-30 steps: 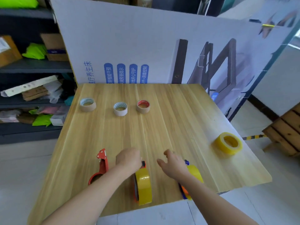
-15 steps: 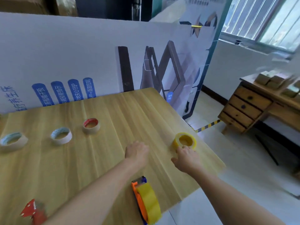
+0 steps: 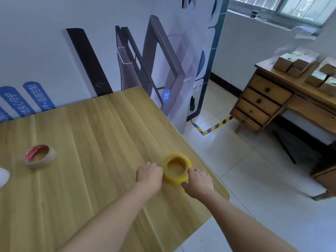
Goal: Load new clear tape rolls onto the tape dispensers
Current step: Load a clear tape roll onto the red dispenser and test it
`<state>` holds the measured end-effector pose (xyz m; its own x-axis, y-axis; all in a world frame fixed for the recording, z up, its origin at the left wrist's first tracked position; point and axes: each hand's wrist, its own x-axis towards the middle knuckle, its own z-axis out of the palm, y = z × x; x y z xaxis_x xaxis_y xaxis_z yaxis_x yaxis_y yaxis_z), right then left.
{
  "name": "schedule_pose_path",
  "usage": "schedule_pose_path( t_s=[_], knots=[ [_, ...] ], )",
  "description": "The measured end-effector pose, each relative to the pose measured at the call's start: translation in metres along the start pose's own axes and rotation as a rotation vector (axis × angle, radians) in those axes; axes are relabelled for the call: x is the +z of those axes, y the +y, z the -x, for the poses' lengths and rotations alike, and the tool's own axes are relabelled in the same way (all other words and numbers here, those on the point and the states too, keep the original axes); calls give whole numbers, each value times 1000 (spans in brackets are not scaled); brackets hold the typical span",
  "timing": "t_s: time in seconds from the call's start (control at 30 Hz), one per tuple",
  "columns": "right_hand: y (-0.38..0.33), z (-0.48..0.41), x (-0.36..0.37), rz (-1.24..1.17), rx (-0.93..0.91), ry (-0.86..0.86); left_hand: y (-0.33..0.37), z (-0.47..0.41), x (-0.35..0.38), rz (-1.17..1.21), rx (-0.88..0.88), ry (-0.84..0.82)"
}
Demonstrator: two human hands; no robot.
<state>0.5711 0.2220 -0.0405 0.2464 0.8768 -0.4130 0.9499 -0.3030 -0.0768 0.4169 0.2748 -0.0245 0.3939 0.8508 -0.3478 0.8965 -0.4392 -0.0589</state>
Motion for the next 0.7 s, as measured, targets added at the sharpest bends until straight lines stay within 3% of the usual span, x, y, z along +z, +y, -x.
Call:
schedule_pose_path(
  t_s=[0.27, 0.47, 0.57, 0.7],
  knots=[
    [9, -42, 6, -255, 120, -7, 16, -57, 8, 111, -64, 4],
    [3, -65, 17, -499, 229, -25, 22, -77, 21, 437, -181, -108],
    [-5, -67, 18, -657, 300, 2, 17, -74, 21, 639, -196, -27],
    [-19, -65, 7, -850, 312, 91, 1, -65, 11, 1077, -221, 220]
  ],
)
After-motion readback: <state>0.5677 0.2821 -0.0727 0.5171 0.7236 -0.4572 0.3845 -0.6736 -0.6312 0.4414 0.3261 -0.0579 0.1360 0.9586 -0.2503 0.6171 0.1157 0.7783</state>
